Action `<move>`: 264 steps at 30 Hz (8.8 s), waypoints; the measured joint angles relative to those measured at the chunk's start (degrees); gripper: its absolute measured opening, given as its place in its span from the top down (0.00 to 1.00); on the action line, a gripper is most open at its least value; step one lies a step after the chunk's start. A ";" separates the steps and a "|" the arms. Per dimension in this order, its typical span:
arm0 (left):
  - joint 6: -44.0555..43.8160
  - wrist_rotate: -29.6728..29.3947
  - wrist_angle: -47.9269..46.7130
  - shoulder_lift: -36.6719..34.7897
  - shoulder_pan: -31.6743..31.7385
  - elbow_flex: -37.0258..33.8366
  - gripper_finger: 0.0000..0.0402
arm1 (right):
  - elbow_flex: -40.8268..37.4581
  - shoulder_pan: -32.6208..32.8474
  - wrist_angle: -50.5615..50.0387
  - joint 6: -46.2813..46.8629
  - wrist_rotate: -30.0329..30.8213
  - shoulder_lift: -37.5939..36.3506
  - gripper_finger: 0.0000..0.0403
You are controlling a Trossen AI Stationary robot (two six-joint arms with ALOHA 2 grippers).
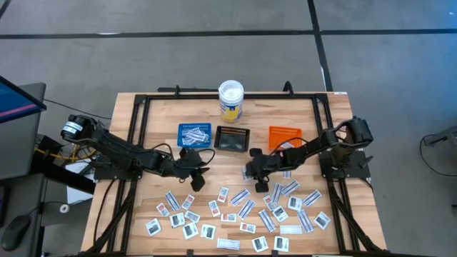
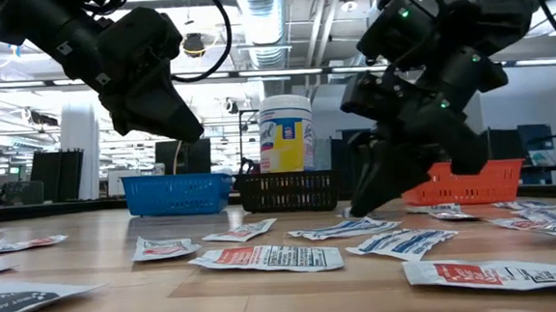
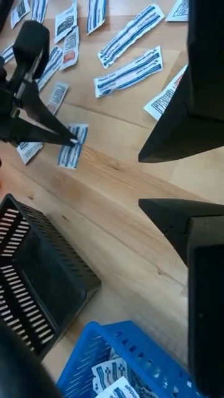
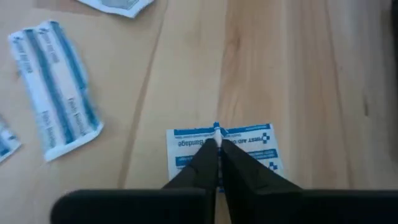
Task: Pick & Place First Aid Supplies
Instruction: Put the blue bandage into the blue bin, then put the orange ointment pack into the orange bin
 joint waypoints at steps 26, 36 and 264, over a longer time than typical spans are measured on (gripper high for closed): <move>5.85 -6.53 29.51 14.37 0.31 -0.07 0.74 | 2.37 0.20 23.90 5.93 9.36 -4.39 0.99; 6.03 -5.63 37.31 17.73 0.28 -0.02 0.74 | 2.37 0.17 20.56 5.94 9.59 -4.39 0.97; -3.39 -12.74 29.05 -7.04 12.41 -15.28 0.86 | 22.48 4.74 -3.49 3.20 1.28 16.49 0.57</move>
